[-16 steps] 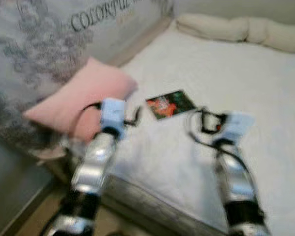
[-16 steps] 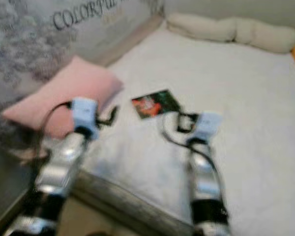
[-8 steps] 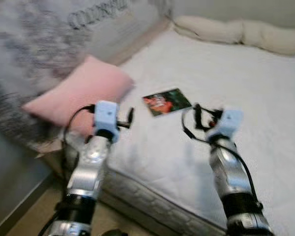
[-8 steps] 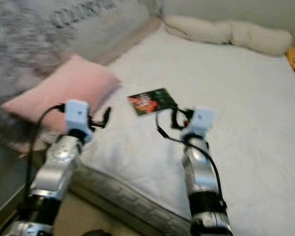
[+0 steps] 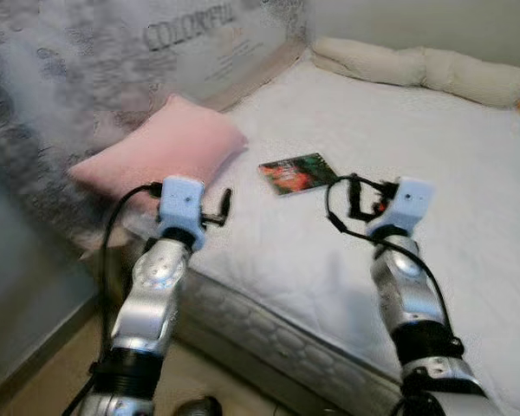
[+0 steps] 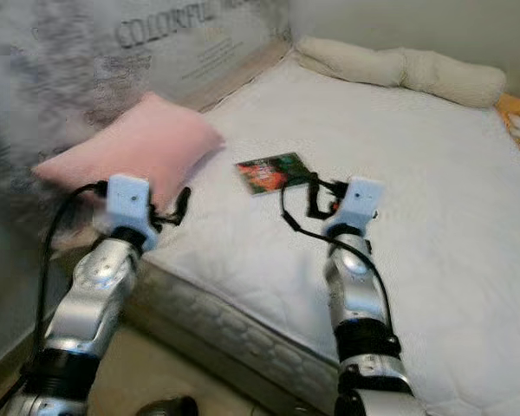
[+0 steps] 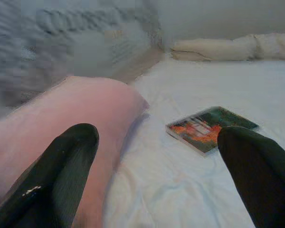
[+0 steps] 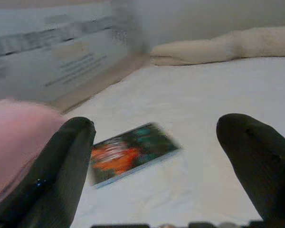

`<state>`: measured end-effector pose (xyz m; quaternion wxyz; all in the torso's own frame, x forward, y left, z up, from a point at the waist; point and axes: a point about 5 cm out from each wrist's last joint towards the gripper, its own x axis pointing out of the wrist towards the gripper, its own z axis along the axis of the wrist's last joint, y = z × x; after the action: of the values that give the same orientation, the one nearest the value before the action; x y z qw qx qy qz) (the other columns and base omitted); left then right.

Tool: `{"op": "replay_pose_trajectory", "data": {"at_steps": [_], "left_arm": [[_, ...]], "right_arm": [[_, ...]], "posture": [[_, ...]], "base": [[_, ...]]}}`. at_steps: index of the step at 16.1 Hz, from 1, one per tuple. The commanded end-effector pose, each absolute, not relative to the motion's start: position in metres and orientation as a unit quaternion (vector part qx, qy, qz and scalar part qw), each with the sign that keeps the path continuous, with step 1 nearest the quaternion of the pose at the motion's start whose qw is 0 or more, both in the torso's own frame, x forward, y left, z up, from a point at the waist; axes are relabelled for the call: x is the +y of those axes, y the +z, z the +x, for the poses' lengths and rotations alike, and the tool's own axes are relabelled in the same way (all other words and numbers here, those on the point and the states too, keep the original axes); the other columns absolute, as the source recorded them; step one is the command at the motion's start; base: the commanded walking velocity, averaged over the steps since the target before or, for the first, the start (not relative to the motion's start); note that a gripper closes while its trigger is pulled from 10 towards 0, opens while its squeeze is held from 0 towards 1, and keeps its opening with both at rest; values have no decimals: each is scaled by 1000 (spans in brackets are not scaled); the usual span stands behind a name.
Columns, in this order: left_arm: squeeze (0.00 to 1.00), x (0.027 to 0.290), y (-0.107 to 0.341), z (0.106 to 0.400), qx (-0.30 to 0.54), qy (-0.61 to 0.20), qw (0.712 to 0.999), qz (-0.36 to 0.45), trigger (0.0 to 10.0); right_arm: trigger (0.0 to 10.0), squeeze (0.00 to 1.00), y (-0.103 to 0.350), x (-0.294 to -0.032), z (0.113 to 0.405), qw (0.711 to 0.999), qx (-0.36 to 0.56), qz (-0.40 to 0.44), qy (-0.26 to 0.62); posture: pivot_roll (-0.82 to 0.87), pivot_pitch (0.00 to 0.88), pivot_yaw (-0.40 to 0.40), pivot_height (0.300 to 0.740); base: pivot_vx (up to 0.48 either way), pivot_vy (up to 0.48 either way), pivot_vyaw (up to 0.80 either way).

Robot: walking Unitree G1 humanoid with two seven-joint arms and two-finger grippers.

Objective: Clean up the room

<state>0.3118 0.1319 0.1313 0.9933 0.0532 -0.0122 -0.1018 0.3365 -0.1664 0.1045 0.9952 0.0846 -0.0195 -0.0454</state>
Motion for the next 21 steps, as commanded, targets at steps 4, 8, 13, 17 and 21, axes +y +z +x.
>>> {"op": "replay_pose_trajectory", "data": {"at_steps": [4, 8, 13, 17, 21], "left_arm": [[0, 129, 131, 316, -6, -112, 992, 55, 10000], [0, 125, 133, 320, -8, -121, 991, 54, 10000], [0, 124, 134, 324, -12, -113, 993, 44, 10000], [0, 124, 138, 325, -27, -117, 992, 33, 10000], [0, 120, 136, 325, -26, -130, 990, 45, 10000]], "right_arm": [[10000, 0, 105, -159, 330, 996, -36, 73, -39], [10000, 0, 103, -161, 328, 996, -36, 72, -49], [10000, 0, 106, -158, 328, 995, -45, 74, -47], [10000, 0, 106, -157, 327, 995, -45, 73, -46], [10000, 0, 106, -156, 328, 996, -44, 71, -44]], "posture": [[45, 0, 0, 740], [29, 0, 13, 740], [18, 0, 17, 740], [15, 0, 15, 740], [13, 0, 14, 740]], "base": [[0, 0, -373], [0, 0, -744], [0, 0, -293], [344, 0, 0], [465, 0, 0]]}}
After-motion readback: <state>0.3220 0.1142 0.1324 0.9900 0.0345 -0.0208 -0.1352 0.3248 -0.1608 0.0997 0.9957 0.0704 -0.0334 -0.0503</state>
